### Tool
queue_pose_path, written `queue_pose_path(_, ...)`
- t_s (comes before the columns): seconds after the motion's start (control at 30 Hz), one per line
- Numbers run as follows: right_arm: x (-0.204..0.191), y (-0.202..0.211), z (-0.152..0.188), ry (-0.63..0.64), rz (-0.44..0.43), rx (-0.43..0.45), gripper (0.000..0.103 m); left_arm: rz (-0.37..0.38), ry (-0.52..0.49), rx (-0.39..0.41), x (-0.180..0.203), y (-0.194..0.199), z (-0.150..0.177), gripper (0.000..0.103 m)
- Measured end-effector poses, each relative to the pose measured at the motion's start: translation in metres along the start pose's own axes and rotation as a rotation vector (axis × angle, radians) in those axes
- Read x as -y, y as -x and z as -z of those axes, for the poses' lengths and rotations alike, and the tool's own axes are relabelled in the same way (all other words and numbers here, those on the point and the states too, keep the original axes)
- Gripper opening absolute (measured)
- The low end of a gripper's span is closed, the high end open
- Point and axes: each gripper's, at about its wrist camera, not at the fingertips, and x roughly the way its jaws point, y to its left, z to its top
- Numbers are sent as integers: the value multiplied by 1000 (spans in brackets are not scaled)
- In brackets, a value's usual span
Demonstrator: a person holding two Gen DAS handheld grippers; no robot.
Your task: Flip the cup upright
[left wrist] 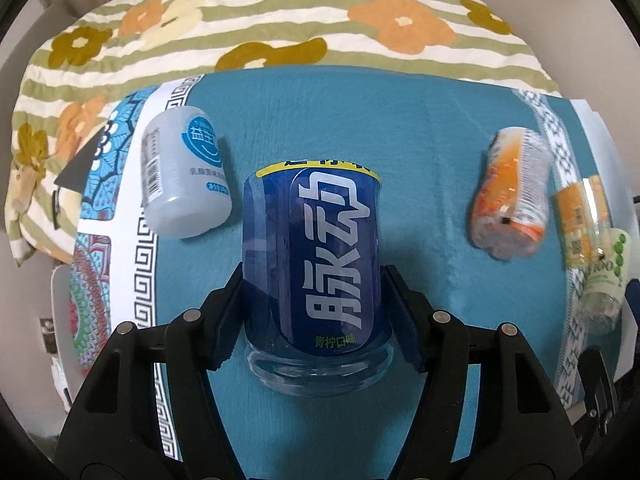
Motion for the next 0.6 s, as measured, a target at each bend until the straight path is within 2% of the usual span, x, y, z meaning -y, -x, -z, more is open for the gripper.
queue_pose_path(0.33,-2,30,9,17,-15,25,102,43,-14,20,14,37,49,69)
queue_pose_path(0.6,-2,41,31,21,-12,13,102,72,-30,2,30,25,97,69)
